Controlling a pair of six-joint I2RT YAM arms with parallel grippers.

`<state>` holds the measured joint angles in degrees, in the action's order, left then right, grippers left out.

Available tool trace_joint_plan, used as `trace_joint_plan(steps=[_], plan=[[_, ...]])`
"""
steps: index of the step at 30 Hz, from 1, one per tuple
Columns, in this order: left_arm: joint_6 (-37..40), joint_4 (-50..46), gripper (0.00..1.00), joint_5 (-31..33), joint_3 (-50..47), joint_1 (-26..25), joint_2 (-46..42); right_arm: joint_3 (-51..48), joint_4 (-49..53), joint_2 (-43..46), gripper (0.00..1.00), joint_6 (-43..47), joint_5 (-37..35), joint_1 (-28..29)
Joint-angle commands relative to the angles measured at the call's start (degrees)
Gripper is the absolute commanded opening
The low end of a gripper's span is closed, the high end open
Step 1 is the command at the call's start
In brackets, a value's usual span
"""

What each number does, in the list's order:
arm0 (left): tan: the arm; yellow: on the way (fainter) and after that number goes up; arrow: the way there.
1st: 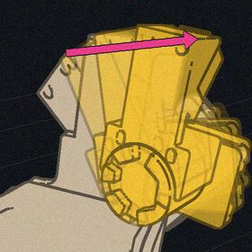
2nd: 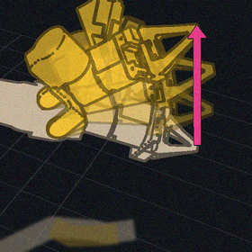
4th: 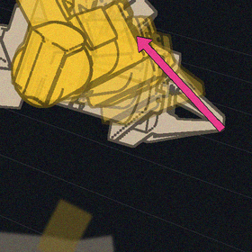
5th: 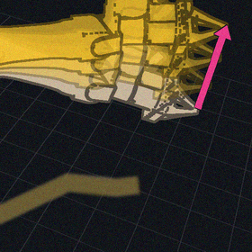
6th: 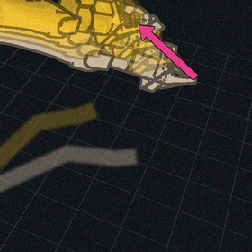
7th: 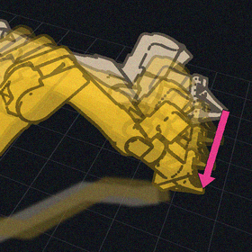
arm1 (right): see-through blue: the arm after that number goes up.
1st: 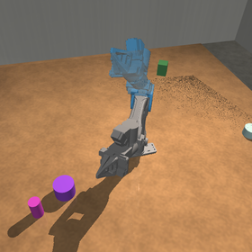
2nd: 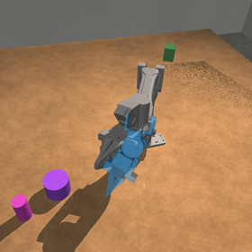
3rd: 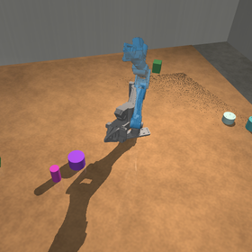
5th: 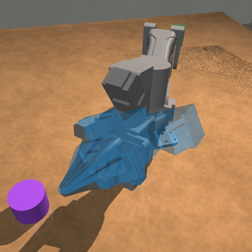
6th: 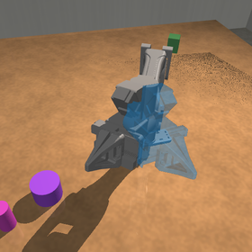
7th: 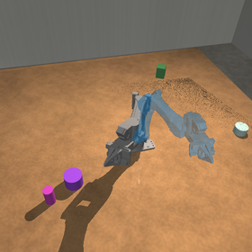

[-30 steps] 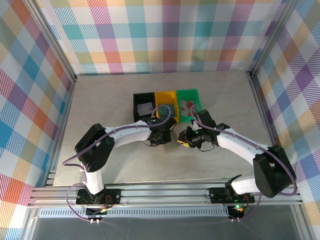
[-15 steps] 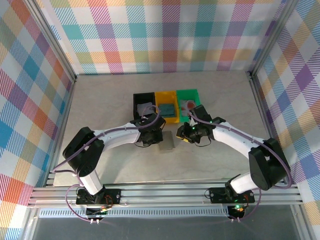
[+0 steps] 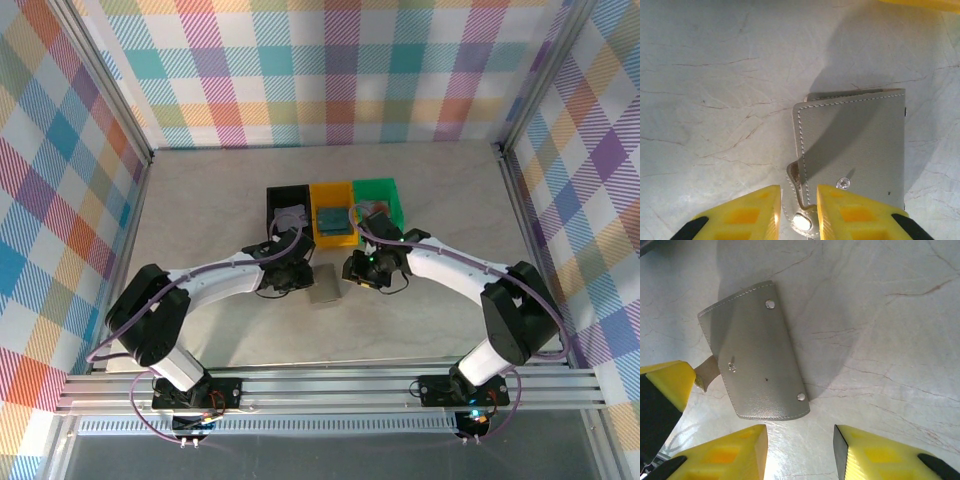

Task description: Take the credit cards out of the card holder

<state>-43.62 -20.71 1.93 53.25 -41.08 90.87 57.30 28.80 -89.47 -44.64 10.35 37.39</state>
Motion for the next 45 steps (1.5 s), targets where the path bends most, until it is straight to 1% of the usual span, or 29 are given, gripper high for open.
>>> trace_joint_plan(steps=[1,3,4,6,7,10,13,15,17,19,20,24,32,45], plan=[[1.27,-0.98,0.26,0.03,-1.39,1.07,-2.09,1.68,2.06,-0.62,0.4,1.12,-0.94,0.51],[1.44,-1.34,0.27,0.14,-1.6,1.33,-2.04,1.72,2.05,-0.69,0.4,1.22,-0.86,0.54],[1.44,-1.44,0.31,0.05,-1.64,1.4,-1.97,1.77,2.11,-0.75,0.4,1.3,-0.86,0.65],[1.52,-1.37,0.32,-0.38,-1.89,1.36,-2.01,1.76,2.08,-0.88,0.4,1.32,-0.73,0.67],[1.33,-1.26,0.35,-0.7,-1.98,1.36,-2.1,1.63,1.73,-0.93,0.41,1.36,-0.41,0.67],[0.49,-0.75,0.38,-1.95,-2.32,1.36,-2.97,1.33,0.74,-1.56,0.41,1.23,1.04,0.76],[-1.16,1.15,0.48,-3.84,-3.43,1.2,-5.43,1.28,0.04,-1.85,0.41,1.2,1.85,0.8],[-1.48,0.69,0.54,-4.13,-2.86,0.8,-6.38,1.24,-0.22,-1.88,0.41,1.39,1.86,0.91],[-1.52,-0.24,0.56,-3.75,-1.59,-0.08,-7.05,1.48,0.07,-1.96,0.41,1.73,1.86,0.91],[-1.12,-1.73,0.62,-2.39,-0.12,-1.22,-7.09,1.74,0.47,-1.94,0.41,2.11,1.79,0.93],[-0.8,-2.57,0.63,-2.0,0.72,-1.64,-6.64,1.77,0.55,-1.74,0.41,2.19,1.63,0.92],[0.16,-6.85,0.65,-1.25,3.95,-2.52,-2.95,1.37,1.24,-0.52,0.41,2.43,0.23,0.92],[1.1,-14.85,0.63,1.43,9.07,-2.52,3.84,1.22,3.15,2.48,0.41,3.42,-1.57,0.93],[2.67,-19.77,0.63,1.01,15.81,-2.85,10.5,0.11,3.29,6.28,0.41,3.07,-1.39,0.93]])
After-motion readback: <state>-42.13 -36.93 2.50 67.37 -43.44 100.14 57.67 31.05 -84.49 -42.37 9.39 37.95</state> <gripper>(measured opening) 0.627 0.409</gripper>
